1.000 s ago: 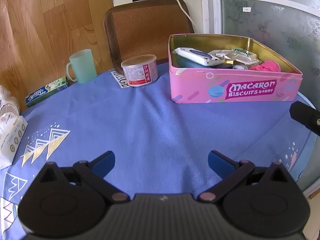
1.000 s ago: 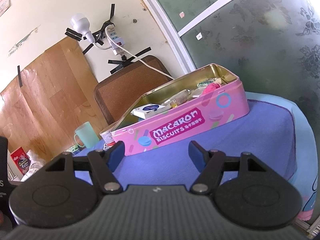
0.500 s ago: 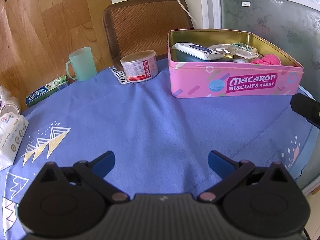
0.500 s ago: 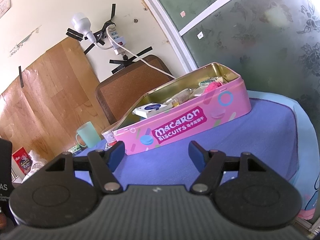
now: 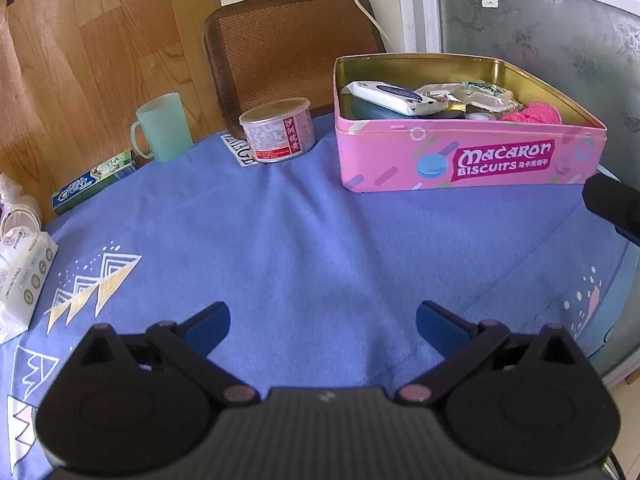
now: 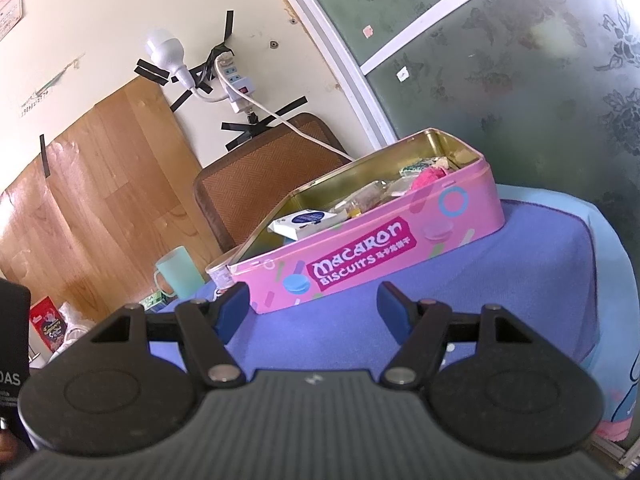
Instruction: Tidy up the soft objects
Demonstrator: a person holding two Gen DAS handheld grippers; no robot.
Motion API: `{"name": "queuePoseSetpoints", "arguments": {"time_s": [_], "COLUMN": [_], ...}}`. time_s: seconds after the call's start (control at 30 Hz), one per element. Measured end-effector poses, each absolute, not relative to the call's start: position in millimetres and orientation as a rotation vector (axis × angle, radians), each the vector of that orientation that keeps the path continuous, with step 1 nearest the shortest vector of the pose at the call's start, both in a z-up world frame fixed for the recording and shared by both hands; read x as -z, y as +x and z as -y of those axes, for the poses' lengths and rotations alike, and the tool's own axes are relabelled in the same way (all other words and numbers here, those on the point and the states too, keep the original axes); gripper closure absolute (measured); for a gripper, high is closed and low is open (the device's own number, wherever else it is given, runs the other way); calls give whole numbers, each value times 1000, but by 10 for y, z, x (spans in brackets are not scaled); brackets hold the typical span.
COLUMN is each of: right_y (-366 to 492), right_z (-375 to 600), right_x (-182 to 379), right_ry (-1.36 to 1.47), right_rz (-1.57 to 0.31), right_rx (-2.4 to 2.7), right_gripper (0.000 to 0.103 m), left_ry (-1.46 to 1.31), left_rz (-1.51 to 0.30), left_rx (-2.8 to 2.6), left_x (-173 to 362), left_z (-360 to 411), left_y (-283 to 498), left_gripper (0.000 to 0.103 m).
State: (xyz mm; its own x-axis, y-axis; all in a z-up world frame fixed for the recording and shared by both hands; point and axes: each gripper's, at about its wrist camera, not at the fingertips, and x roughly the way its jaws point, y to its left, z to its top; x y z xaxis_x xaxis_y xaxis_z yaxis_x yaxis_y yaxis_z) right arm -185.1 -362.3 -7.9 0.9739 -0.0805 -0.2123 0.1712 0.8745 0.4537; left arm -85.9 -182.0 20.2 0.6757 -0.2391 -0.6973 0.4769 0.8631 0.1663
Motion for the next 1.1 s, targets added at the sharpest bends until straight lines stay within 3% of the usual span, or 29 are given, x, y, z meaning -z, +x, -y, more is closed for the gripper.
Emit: {"name": "queuePoseSetpoints", "arguments": {"time_s": [1.1], "right_y": [-1844], "right_z": [3616], "right_x": [110], "right_ry": [499], "right_rz": [-195], "right_rx": [133], "right_gripper": [31], "left_ry": [373], "left_rz": [-748], "left_rx": [413], "left_x": [-106], "left_z": [1843], "left_y": [-876], "left_gripper": [0]}}
